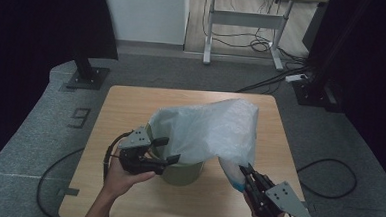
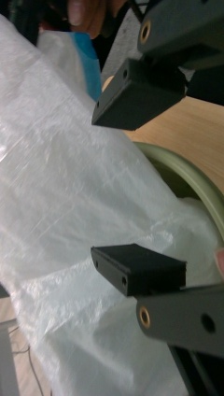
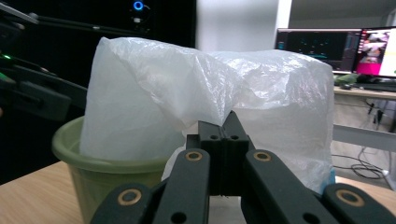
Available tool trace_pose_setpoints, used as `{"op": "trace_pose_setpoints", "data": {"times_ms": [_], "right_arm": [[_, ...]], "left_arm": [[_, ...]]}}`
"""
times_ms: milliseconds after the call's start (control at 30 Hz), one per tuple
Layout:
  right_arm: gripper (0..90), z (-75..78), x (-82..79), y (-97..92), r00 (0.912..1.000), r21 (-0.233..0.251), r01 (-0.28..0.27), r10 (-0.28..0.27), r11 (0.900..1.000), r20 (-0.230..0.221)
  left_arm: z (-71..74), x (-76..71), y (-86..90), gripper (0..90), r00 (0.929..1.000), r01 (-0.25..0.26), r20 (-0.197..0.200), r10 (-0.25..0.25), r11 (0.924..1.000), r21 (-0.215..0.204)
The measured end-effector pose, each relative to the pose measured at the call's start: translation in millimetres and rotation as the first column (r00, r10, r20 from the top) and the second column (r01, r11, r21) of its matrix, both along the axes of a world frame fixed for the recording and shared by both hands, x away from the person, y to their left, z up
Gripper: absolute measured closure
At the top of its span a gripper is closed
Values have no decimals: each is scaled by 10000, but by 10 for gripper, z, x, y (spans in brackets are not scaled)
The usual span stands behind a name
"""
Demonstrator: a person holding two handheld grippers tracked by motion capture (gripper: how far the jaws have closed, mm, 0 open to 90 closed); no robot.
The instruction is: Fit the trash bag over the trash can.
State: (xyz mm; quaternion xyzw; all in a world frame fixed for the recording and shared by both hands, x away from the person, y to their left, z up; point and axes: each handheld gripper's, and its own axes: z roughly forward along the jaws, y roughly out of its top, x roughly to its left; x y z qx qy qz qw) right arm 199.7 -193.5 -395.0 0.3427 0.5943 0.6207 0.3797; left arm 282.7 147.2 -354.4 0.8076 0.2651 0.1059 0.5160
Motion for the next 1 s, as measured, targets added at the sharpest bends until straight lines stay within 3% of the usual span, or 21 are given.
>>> {"op": "trace_pose_setpoints", "data": {"times_ms": [133, 333, 467, 667, 867, 1000], "right_arm": [[889, 31, 33, 48, 9997, -64, -225, 224, 9997, -114], [889, 57, 39, 155, 9979, -311, -632, 629, 9975, -130], [889, 70, 8, 188, 9970, -356, -772, 770, 9964, -93], [889, 94, -38, 156, 9968, -314, -803, 803, 9963, -6], [889, 175, -121, 114, 9964, -182, -772, 778, 9969, 328], [889, 211, -153, 92, 9963, -153, -727, 733, 9972, 458]], "left_arm": [[-38, -16, -20, 272, 9996, 279, 26, -279, 9996, 89], [-84, -51, -104, 254, 9979, 498, 391, -512, 9981, 367], [-107, -21, -156, 398, 9981, 436, 406, -454, 9981, 431], [-135, 60, -169, 694, 9979, 606, -241, -608, 9981, -78], [-126, 57, -257, 828, 9901, 1320, -495, -1315, 9912, 70], [-108, 57, -292, 861, 9833, 1700, -626, -1707, 9853, -160]]}}
